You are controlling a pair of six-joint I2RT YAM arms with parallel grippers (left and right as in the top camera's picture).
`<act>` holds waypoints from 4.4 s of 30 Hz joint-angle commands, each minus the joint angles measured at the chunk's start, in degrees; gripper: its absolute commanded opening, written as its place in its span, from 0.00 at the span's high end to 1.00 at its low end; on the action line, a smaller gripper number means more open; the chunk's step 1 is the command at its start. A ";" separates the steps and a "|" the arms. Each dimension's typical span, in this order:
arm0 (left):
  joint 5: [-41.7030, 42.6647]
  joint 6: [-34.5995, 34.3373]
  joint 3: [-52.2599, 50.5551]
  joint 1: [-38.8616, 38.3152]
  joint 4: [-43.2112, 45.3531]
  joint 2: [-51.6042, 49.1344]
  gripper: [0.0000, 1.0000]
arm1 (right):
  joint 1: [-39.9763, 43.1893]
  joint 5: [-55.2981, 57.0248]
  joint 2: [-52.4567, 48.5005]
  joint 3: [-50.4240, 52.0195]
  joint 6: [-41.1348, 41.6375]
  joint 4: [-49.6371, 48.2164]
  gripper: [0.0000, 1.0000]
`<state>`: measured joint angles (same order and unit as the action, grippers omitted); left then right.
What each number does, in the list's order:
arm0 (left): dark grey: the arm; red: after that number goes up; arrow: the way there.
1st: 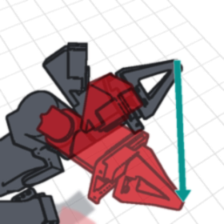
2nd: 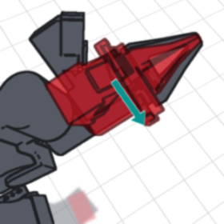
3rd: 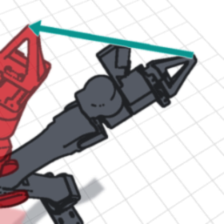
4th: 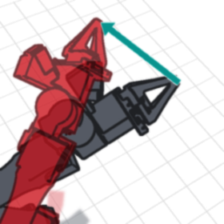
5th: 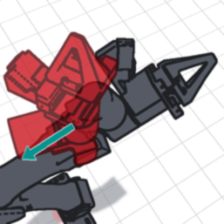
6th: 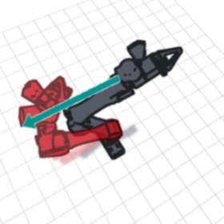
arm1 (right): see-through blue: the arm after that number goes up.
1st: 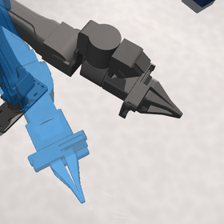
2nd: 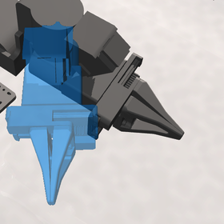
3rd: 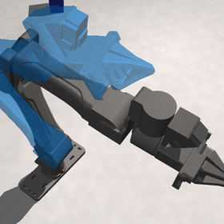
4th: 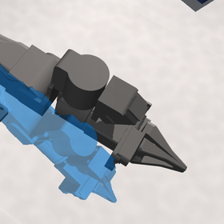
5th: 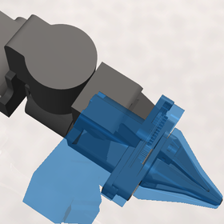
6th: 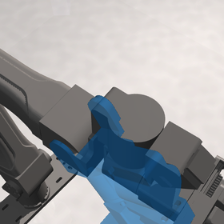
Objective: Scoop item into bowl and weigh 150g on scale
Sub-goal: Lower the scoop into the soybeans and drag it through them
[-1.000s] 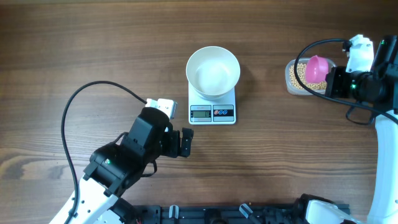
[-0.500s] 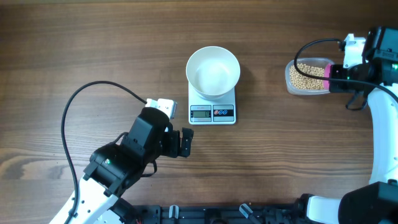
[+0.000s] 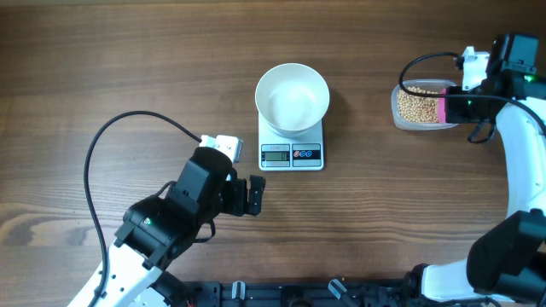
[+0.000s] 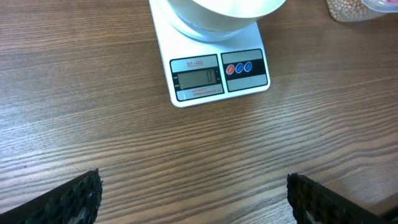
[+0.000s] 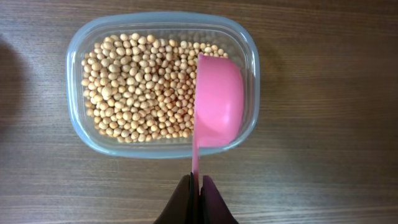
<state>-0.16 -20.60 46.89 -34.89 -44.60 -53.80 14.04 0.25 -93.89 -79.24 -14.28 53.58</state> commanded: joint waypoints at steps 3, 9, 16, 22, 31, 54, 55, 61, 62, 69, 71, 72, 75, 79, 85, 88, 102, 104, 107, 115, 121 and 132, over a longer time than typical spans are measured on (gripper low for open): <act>-0.98 0.85 0.81 -0.20 0.17 -0.22 0.00 | 0.00 -1.14 -2.89 -0.90 -0.72 -0.85 0.96; -0.98 0.85 0.81 -0.20 0.17 -0.22 0.00 | 0.00 -4.59 -4.26 -0.90 -0.72 -0.87 0.96; -0.98 0.85 0.81 -0.20 0.17 -0.22 0.00 | 0.31 -7.58 -4.28 -0.90 -0.39 -1.31 0.96; -0.98 0.85 0.81 -0.20 0.17 -0.22 0.00 | 2.08 -11.37 -4.28 -0.90 1.64 -2.21 0.96; -0.98 0.85 0.81 -0.20 0.17 -0.22 0.00 | 6.19 -18.43 -6.84 -0.90 2.45 -1.86 0.96; -0.98 0.85 0.81 -0.20 0.17 -0.22 0.00 | 8.41 -32.63 -8.83 -0.87 2.36 0.79 0.96; -0.98 0.85 0.81 -0.20 0.17 -0.22 0.00 | 8.44 -33.14 -9.01 -0.87 2.43 0.66 0.96; -0.98 0.85 0.81 -0.20 0.17 -0.22 0.00 | 10.86 -36.39 -9.03 -0.87 2.91 0.94 0.96; -0.98 0.85 0.81 -0.22 0.17 -0.22 0.00 | 11.61 -36.48 -9.09 -0.87 2.91 1.16 0.96; -0.98 0.85 0.81 -0.20 0.17 -0.22 0.00 | 14.88 -40.26 -11.87 -0.09 2.34 1.92 0.96; -0.98 0.85 0.81 -0.20 0.17 -0.22 0.00 | 15.30 -41.99 -12.70 0.09 2.43 1.97 0.96; -0.98 0.85 0.81 -0.20 0.17 -0.22 0.00 | 15.63 -42.80 -12.81 0.09 2.45 2.05 0.95; -0.98 0.85 0.81 -0.20 0.17 -0.22 0.00 | 16.74 -43.10 -13.07 0.09 3.96 1.97 0.96; -0.98 0.85 0.81 -0.20 0.17 -0.22 0.00 | 17.90 -48.92 -15.17 1.18 3.78 1.57 0.96; -0.98 0.85 0.81 -0.20 0.17 -0.22 0.00 | 18.84 -54.40 -17.66 2.05 3.80 1.60 0.96; -0.98 0.85 0.81 -0.20 0.17 -0.22 0.00 | 19.28 -54.38 -17.66 2.05 3.91 1.75 0.96; -0.98 0.85 0.81 -0.20 0.17 -0.22 0.00 | 19.43 -56.89 -17.68 3.21 4.42 1.16 0.96; -0.98 0.85 0.81 -0.20 0.17 -0.22 0.00 | 19.41 -56.92 -17.68 3.21 5.22 1.14 0.96; -0.98 0.85 0.81 -0.20 0.17 -0.22 0.00 | 19.43 -56.92 -17.73 3.21 6.32 1.16 0.96; -0.98 0.85 0.81 -0.20 0.17 -0.22 0.00 | 19.47 -55.41 -17.73 3.21 5.22 2.51 0.96; -0.98 0.85 0.81 -0.20 0.17 -0.22 0.00 | 20.90 -55.52 -17.73 3.21 3.26 5.01 0.96; -0.98 0.85 0.81 -0.20 0.17 -0.22 0.00 | 23.19 -58.42 -17.77 3.21 3.10 4.11 0.96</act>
<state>-0.16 -20.45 46.89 -34.89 -44.60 -53.80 37.19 -55.09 -110.65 -76.36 -9.74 57.78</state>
